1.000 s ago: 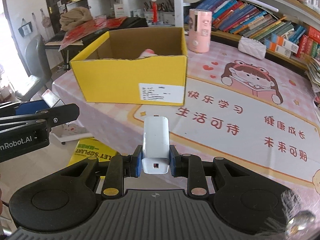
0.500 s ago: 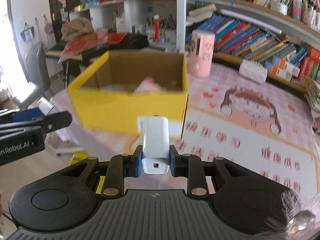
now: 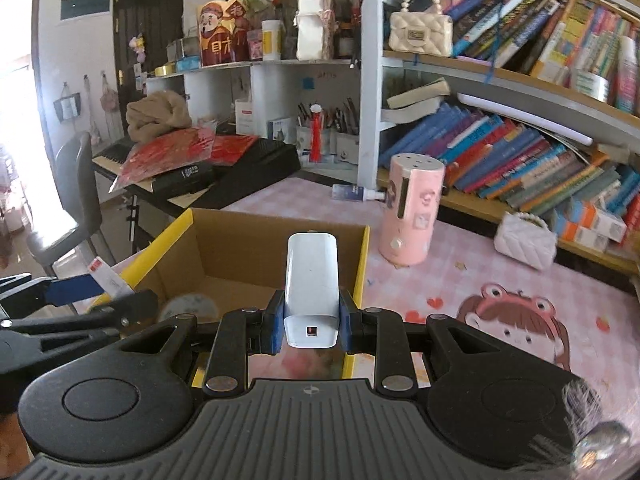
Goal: Organize objects
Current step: 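Release the stapler box into the box with the left gripper while the right gripper releases the charger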
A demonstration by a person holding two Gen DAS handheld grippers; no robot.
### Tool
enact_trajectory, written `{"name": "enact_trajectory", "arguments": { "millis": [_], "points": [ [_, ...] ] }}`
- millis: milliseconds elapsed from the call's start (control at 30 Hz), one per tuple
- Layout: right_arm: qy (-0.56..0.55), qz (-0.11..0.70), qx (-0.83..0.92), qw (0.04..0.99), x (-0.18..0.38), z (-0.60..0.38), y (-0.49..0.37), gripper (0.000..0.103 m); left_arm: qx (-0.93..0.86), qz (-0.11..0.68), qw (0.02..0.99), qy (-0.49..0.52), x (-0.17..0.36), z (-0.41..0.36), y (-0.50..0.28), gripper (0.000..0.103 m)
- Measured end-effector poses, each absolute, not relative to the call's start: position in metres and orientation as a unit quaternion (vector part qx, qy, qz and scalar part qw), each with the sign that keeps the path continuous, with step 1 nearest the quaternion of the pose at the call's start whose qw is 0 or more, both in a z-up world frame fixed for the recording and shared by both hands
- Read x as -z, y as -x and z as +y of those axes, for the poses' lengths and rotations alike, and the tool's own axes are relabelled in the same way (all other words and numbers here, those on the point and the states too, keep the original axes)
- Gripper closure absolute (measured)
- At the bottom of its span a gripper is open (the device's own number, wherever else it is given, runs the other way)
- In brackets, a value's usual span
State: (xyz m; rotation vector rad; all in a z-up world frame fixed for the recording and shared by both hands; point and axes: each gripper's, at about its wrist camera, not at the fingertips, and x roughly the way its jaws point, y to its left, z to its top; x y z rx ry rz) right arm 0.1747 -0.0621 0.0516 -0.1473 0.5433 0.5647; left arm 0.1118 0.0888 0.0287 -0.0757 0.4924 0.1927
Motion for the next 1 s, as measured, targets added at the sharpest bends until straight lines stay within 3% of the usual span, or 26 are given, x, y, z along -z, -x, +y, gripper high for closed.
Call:
{"name": "enact_trajectory", "arguments": {
  "millis": [467,833,1000],
  "points": [
    [0.136,0.315,-0.321,0.883,-0.007,-0.026,-0.239,0.079,-0.115,0.323,0.939,-0.013,0.007,0.076,-0.166,0.050],
    [0.175,0.333,-0.342,0.861,0.012,-0.012,-0.243,0.078,-0.123,0.339,0.933,-0.010,0.015,0.074,-0.168,0.047],
    [0.167,0.331,-0.340,0.865,0.011,-0.015,-0.240,0.074,-0.131,0.326,0.936,-0.012,0.010,0.073,-0.161,0.034]
  ]
}}
